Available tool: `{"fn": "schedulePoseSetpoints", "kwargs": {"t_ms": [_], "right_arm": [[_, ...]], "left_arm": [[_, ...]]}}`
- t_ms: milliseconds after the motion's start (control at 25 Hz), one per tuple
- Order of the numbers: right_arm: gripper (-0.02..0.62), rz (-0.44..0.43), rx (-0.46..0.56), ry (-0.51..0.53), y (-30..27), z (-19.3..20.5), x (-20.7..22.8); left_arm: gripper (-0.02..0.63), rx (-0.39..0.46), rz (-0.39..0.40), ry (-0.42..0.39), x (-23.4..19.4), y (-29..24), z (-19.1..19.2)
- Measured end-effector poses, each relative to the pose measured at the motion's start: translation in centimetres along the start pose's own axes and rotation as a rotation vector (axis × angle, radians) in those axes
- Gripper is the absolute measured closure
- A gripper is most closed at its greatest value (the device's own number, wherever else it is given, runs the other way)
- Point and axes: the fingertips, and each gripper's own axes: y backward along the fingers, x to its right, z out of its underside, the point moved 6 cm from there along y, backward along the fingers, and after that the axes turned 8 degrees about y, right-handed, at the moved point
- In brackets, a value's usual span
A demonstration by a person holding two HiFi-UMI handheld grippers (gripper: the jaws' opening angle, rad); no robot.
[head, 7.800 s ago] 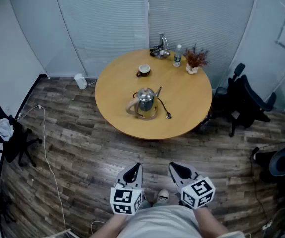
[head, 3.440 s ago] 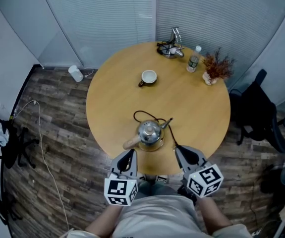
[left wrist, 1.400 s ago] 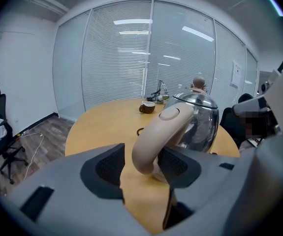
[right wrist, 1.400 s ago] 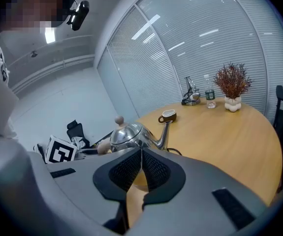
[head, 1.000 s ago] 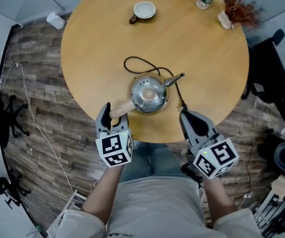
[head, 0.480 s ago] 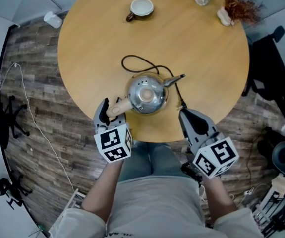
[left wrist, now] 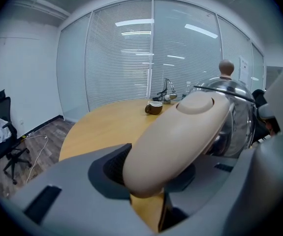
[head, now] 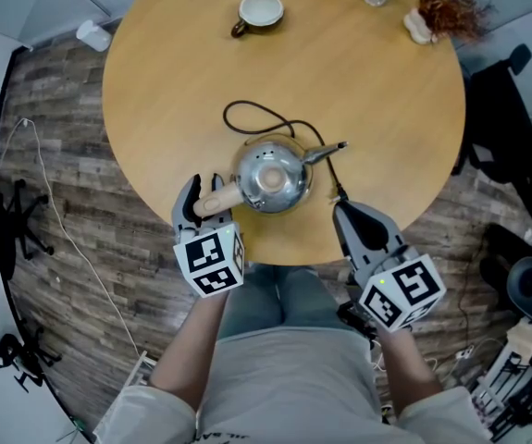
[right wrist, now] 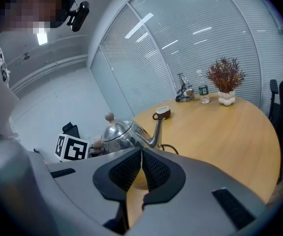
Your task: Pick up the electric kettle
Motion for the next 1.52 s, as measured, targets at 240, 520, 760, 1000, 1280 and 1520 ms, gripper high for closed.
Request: {"fn": "schedulePoseSetpoints", "kwargs": {"t_ms": [240, 520, 760, 1000, 1280, 1520], "right_arm": [[0.563, 0.007, -0.004, -0.002, 0.0, 0.1, 0.0], [0.563, 0.008, -0.012, -0.002, 0.2, 0.5, 0.1], [0.563, 0.006, -0.012, -0.003, 0.4, 0.5, 0.1], [0.563, 0.009, -0.015, -0.004, 0.6, 0.8, 0.0], [0.563, 0.014, -0.011, -0.006, 0.9, 0.9, 0.2], [0.563, 0.016, -0.012, -0.008, 1.1, 0.9, 0.2]], "left_arm": [[0.533, 0.022, -0.008, -0.046, 0.1, -0.4, -0.2], [0.546, 0.028, -0.014, -0.045, 0.0, -0.7, -0.4], [0.551, 0.041, -0.017, -0.024, 0.1, -0.6, -0.6], [0.554, 0.070, -0.024, 0.000, 0.0, -0.5, -0.7], [0.555, 0.088, -0.037, 0.026, -0.1, -0.4, -0.9], [0.557, 0.094, -0.047, 0.046, -0.2, -0.4, -1.1]]}}
